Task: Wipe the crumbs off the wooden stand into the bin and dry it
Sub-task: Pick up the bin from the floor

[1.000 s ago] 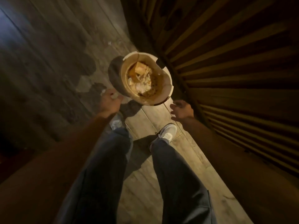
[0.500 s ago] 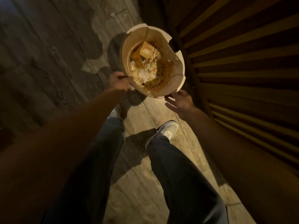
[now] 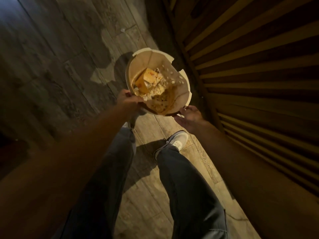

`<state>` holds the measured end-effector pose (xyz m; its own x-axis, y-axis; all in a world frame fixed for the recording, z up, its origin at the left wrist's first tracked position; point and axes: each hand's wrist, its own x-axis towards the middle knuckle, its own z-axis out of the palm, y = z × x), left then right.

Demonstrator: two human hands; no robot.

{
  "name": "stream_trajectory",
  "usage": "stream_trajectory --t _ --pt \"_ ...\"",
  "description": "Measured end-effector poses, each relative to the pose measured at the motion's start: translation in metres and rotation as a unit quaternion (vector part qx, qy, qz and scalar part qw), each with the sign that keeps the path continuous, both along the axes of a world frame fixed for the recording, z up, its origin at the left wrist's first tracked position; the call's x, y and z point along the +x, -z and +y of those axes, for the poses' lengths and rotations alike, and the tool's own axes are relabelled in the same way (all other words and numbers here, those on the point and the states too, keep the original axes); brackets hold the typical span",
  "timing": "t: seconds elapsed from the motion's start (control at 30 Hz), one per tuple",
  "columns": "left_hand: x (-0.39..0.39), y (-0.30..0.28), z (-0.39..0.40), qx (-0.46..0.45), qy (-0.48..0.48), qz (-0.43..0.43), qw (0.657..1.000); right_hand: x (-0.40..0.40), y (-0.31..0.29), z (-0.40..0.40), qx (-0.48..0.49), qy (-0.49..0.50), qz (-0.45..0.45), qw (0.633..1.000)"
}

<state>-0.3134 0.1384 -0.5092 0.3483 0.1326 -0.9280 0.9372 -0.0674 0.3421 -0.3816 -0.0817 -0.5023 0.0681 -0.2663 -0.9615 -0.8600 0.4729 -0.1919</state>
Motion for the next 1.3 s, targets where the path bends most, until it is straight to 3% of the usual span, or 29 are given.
stream_trajectory --t 0.17,0.33,0.5,0.9,0.97,1.07,1.2,1.3 --pt "-0.019 -0.053 -0.002 0.043 0.013 0.023 0.999 -0.019 -0.041 0.001 0.039 -0.005 -0.001 0.999" --pt "-0.026 -0.133 -0.014 0.024 -0.001 -0.005 1.0 -0.034 -0.106 -0.005 0.079 -0.012 -0.023 0.997" --pt "-0.023 -0.218 -0.036 0.101 0.013 -0.03 0.994 -0.043 -0.178 -0.019 0.134 -0.008 -0.053 0.989" --pt "-0.02 -0.368 -0.073 0.148 0.027 -0.111 0.982 -0.028 -0.329 -0.064 0.089 -0.119 -0.087 0.985" --pt "-0.015 -0.386 -0.075 0.133 0.023 -0.131 0.982 -0.02 -0.355 -0.076 0.048 -0.207 -0.105 0.971" --pt "-0.001 -0.41 -0.079 0.138 0.01 -0.146 0.98 0.001 -0.398 -0.103 -0.061 -0.329 -0.193 0.923" --pt "0.015 -0.434 -0.086 0.145 -0.002 -0.173 0.974 0.04 -0.454 -0.152 -0.29 -0.329 -0.342 0.831" --pt "0.029 -0.441 -0.089 0.155 -0.016 -0.182 0.971 0.076 -0.467 -0.194 -0.418 -0.332 -0.313 0.785"
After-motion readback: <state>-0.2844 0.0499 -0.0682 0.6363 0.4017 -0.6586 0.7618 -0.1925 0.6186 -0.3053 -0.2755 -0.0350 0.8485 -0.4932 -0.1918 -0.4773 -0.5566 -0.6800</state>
